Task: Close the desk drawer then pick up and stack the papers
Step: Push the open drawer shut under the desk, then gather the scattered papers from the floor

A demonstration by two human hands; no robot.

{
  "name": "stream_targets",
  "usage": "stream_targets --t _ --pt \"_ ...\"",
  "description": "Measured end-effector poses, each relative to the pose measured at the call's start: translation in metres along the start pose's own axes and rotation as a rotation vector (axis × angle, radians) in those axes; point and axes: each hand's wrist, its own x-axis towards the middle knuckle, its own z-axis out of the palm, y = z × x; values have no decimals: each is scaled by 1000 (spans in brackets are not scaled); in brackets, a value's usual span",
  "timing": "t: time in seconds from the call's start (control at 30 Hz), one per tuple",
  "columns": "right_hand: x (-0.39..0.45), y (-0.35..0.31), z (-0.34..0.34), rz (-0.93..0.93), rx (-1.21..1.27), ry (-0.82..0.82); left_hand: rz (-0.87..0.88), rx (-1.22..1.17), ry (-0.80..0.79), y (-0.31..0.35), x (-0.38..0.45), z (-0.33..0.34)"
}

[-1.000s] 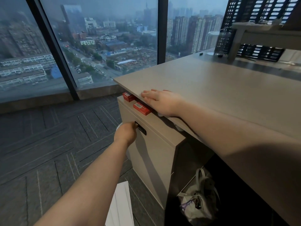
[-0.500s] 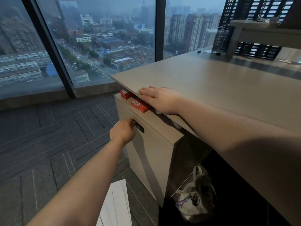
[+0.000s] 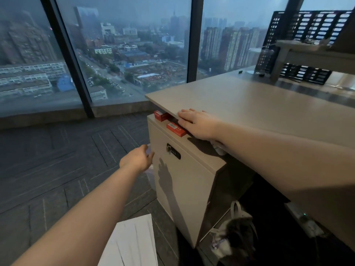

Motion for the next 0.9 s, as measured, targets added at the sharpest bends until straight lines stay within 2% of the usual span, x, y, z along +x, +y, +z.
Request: stream_targets --t 0.13,0.3,0.43,0.63,0.73,0.9 --pt "2 -45 19 -143 -3 30 -98 7 -9 -67 -17 -12" --pt "45 -94 89 -205 50 -99 -171 10 0 -147 -19 2" --pt "87 -107 188 -112 102 -252 -278 -23 -86 -217 -7 50" --pt "112 -92 367 119 281 -434 -510 -90 -230 -314 -11 162" --pt "112 -76 436 234 323 -576 -578 -71 -320 -344 -21 215" --pt "106 -43 519 341 347 -673 -659 -45 -380 -369 -25 286"
